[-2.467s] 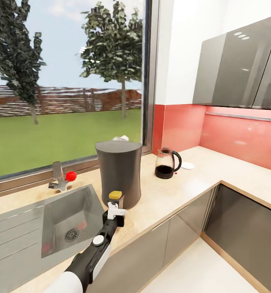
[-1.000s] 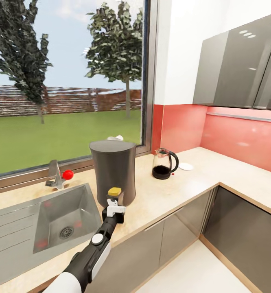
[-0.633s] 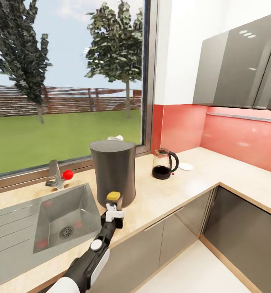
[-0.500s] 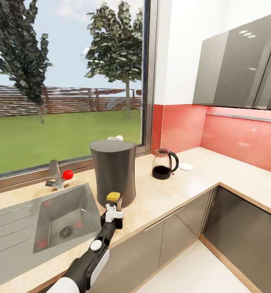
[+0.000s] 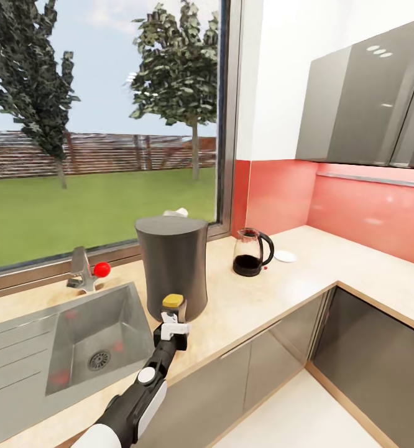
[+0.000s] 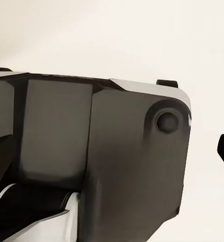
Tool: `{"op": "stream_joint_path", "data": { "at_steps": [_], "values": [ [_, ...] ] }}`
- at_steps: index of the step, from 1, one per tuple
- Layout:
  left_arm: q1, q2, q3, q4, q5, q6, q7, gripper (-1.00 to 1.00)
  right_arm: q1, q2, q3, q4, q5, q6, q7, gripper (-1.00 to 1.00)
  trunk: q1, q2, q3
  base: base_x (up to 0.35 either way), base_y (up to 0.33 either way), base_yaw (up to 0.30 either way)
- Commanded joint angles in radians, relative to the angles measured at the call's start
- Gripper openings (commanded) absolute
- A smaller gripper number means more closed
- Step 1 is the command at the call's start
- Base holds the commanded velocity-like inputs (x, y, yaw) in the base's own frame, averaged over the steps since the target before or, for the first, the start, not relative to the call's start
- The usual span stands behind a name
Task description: Set up a coffee station on the kitchen countertop: keep the coffee maker on the countertop, move the bottle of coffee from the kitchen shelf to the counter next to the coffee maker, place a paper coffee filter on top of the coffee maker, put the saucer next to the coffee maker with the coffee cup on the saucer, and place the electric kettle next to the coffee maker.
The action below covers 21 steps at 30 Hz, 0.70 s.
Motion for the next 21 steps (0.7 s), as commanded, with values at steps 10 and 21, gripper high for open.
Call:
{"op": "stream_joint_path", "data": {
  "at_steps": [10, 21],
  "values": [
    [-0.001, 0.001, -0.008, 0.002, 0.009, -0.004, 0.008, 1.0, -0.001, 0.0, 0.008, 0.002, -0.01, -0.003, 0.001, 1.0, 0.0, -0.001, 0.0, 0.0, 0.0, 0.0],
    [-0.001, 0.001, -0.006, 0.002, 0.01, -0.004, 0.008, 1.0, -0.001, -0.001, 0.008, 0.003, -0.01, -0.004, 0.001, 1.0, 0.0, -0.001, 0.0, 0.0, 0.0, 0.0]
  ]
}}
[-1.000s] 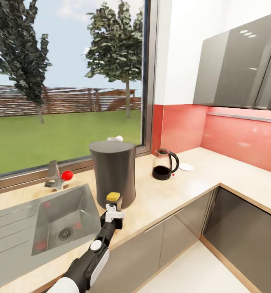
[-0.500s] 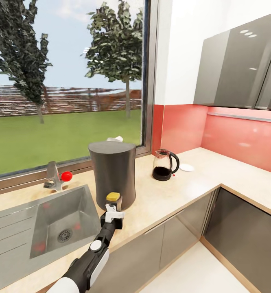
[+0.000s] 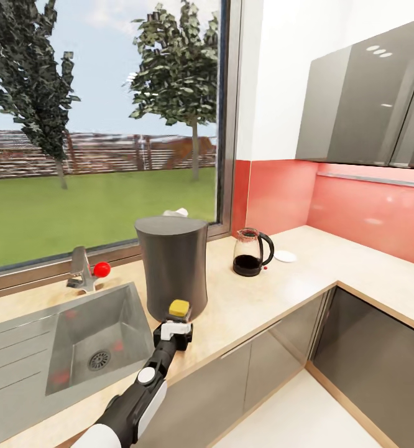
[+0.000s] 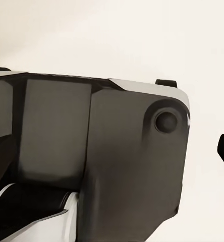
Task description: Set up a coffee station on the kitchen countertop: keep the coffee maker on the countertop, move the bottle of coffee from the kitchen shelf to the counter next to the coffee maker, place a paper coffee filter on top of the coffee maker, put the saucer next to the coffee maker with the coffee cup on the saucer, and place the electric kettle next to the coffee maker.
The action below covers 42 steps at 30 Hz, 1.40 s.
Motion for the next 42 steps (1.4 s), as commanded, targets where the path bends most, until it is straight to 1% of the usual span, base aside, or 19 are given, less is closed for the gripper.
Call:
{"op": "stream_joint_path", "data": {
  "at_steps": [1, 42],
  "values": [
    [-0.001, 0.001, -0.008, 0.001, 0.01, -0.004, 0.008, 1.0, -0.001, 0.0, 0.008, 0.001, -0.01, -0.005, 0.001, 1.0, 0.0, -0.001, 0.0, 0.0, 0.0, 0.0],
    [-0.001, 0.001, -0.008, 0.0, 0.013, -0.004, 0.008, 1.0, 0.0, -0.001, 0.009, 0.001, -0.01, -0.008, 0.001, 1.0, 0.0, -0.001, 0.0, 0.0, 0.0, 0.0]
  ]
}}
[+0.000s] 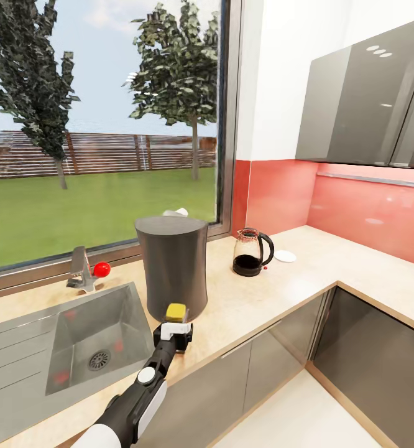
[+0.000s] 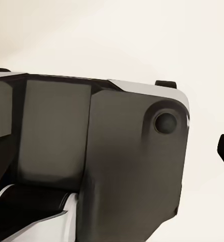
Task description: Set up a coffee station on the kitchen countertop: keep the coffee maker on the countertop, move the bottle of coffee from the kitchen shelf to the counter next to the coffee maker, place a paper coffee filter on top of the coffee maker, put the saucer next to the coffee maker with the coffee cup on the saucer, and place the electric kettle next to the coffee maker.
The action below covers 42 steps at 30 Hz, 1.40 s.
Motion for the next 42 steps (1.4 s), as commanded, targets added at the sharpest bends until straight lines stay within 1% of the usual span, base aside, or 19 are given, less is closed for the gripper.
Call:
{"op": "stream_joint_path", "data": {
  "at_steps": [1, 17, 23, 35, 42],
  "values": [
    [-0.001, 0.001, -0.008, 0.001, 0.01, -0.004, 0.008, 1.0, 0.0, 0.0, 0.008, 0.001, -0.01, -0.004, 0.001, 1.0, 0.0, -0.001, 0.0, 0.0, 0.0, 0.0],
    [-0.001, 0.001, -0.008, 0.001, 0.01, -0.004, 0.008, 1.0, 0.0, -0.001, 0.007, 0.001, -0.01, -0.004, 0.001, 1.0, 0.0, -0.001, 0.0, 0.0, 0.0, 0.003],
    [-0.001, 0.001, -0.009, 0.001, 0.01, -0.004, 0.008, 1.0, -0.001, 0.001, 0.008, 0.001, -0.01, -0.004, 0.0, 1.0, 0.0, -0.001, 0.0, -0.021, 0.0, 0.187],
    [-0.001, 0.001, -0.009, 0.001, 0.009, -0.004, 0.008, 1.0, 0.0, -0.001, 0.007, 0.001, -0.01, -0.004, 0.001, 1.0, 0.0, -0.001, 0.0, -0.301, -0.011, 0.033],
    [-0.001, 0.001, -0.009, 0.001, 0.009, -0.004, 0.008, 1.0, 0.0, -0.001, 0.008, 0.001, -0.01, -0.004, 0.001, 1.0, 0.0, -0.001, 0.0, -0.298, -0.176, 0.0]
  ]
}}
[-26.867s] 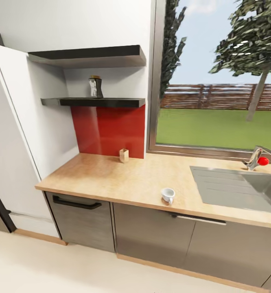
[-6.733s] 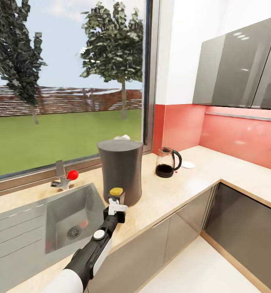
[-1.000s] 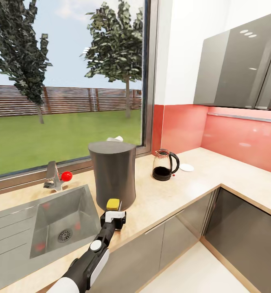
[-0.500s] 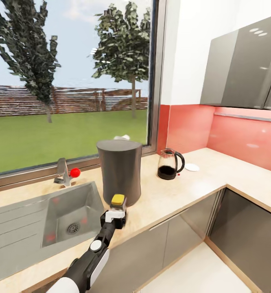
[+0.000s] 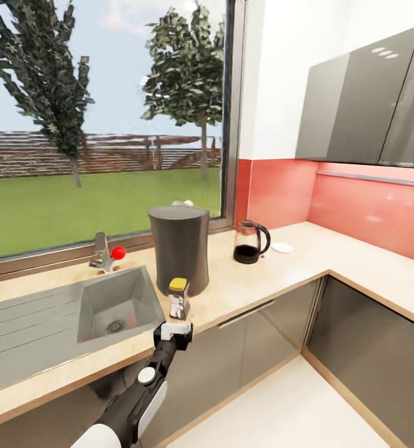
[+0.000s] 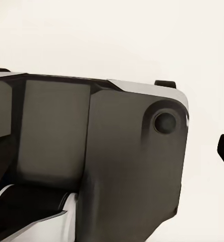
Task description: Set up a coffee station on the kitchen countertop: keep the coffee maker on the countertop, move the bottle of coffee from the kitchen shelf to the counter next to the coffee maker, place a paper coffee filter on top of the coffee maker, put the saucer next to the coffee maker with the coffee cup on the saucer, and place the electric kettle next to the coffee maker.
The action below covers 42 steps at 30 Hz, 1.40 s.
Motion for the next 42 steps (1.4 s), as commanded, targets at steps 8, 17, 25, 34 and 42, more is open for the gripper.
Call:
{"op": "stream_joint_path", "data": {
  "at_steps": [8, 17, 25, 34, 42],
  "values": [
    [-0.001, 0.001, -0.007, 0.001, 0.01, -0.004, 0.008, 1.0, -0.001, 0.0, 0.008, 0.001, -0.011, -0.004, 0.001, 1.0, 0.0, -0.001, 0.0, -0.281, -0.206, 0.076],
    [0.043, 0.001, -0.009, 0.001, 0.012, -0.056, 0.008, 1.0, 0.0, 0.0, 0.009, 0.001, -0.011, -0.004, 0.0, 1.0, 0.0, -0.001, 0.0, -0.283, -0.188, 0.267],
    [0.177, 0.018, -0.006, 0.042, 0.008, -0.08, 0.008, 1.0, 0.0, 0.0, 0.009, 0.001, -0.011, -0.004, 0.001, 1.0, 0.0, -0.001, 0.0, -0.115, -0.052, 0.274],
    [0.235, 0.071, -0.009, 0.342, 0.012, -0.079, 0.003, 1.0, 0.0, 0.002, 0.009, 0.001, -0.011, -0.004, 0.0, 1.0, 0.0, -0.001, 0.0, -0.004, -0.002, 0.272],
    [0.282, 0.092, -0.008, 0.589, 0.013, -0.059, 0.007, 1.0, 0.0, 0.003, 0.01, 0.001, -0.01, -0.004, 0.0, 1.0, 0.0, -0.001, 0.0, 0.0, 0.0, 0.273]
  ]
}}
